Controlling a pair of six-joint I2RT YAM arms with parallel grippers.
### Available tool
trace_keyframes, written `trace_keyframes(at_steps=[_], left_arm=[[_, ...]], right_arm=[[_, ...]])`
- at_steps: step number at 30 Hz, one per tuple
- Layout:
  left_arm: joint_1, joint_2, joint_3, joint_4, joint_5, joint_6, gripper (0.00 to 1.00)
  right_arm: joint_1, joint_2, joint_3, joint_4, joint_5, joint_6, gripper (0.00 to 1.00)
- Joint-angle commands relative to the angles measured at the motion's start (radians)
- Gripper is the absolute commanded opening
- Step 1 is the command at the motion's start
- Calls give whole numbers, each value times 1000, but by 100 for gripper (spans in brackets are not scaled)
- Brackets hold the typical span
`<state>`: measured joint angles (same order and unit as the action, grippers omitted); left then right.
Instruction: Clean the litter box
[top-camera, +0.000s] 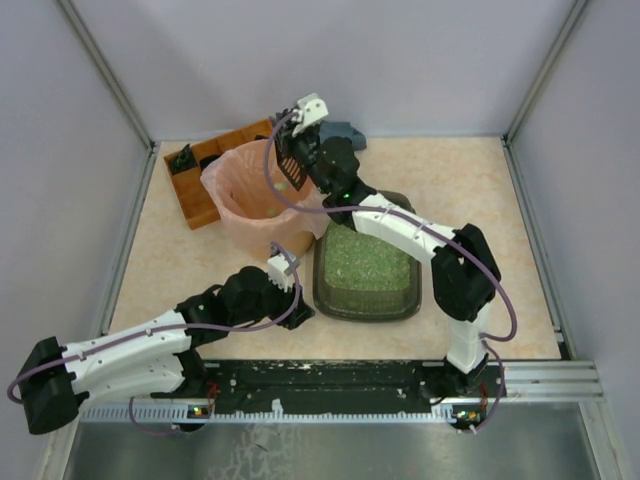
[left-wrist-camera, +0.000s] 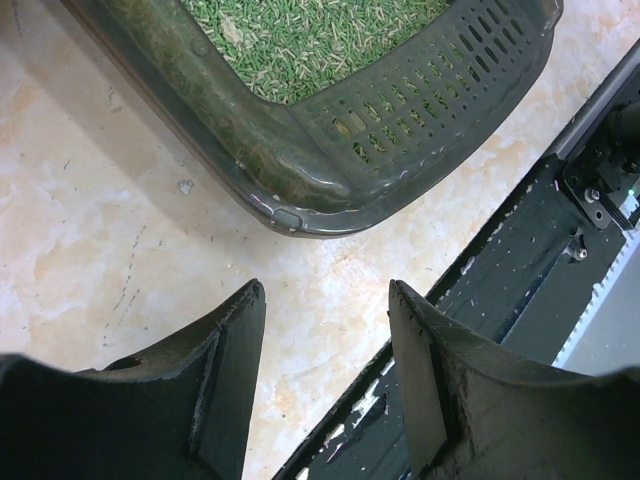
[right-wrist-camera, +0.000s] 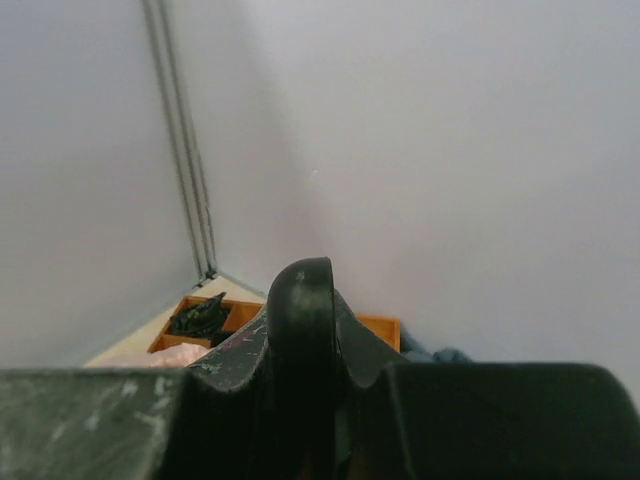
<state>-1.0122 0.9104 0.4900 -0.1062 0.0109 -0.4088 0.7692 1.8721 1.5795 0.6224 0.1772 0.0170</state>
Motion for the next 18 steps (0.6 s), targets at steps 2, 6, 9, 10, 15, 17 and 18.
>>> trace_keyframes(at_steps=[2, 6, 9, 10, 15, 17, 18], left_arm=[[1, -24, -11, 6, 6, -16, 59], [1, -25, -11, 2, 6, -14, 59], [1, -28, -11, 1, 5, -15, 58], [1, -28, -10, 1, 4, -14, 59], [2, -29, -5, -1, -24, 2, 59], [1, -33, -3, -2, -48, 10, 59], [1, -36, -2, 0, -58, 11, 59]], right_arm=[[59, -8, 61, 149, -208, -418, 0], [70, -23, 64, 162, -235, -424, 0], [72, -48, 80, 164, -236, -363, 0], [73, -57, 92, 146, -241, -332, 0], [72, -123, 155, 46, -284, -208, 0], [71, -177, 119, 49, -248, -179, 0], [72, -205, 100, 51, -238, -177, 0]])
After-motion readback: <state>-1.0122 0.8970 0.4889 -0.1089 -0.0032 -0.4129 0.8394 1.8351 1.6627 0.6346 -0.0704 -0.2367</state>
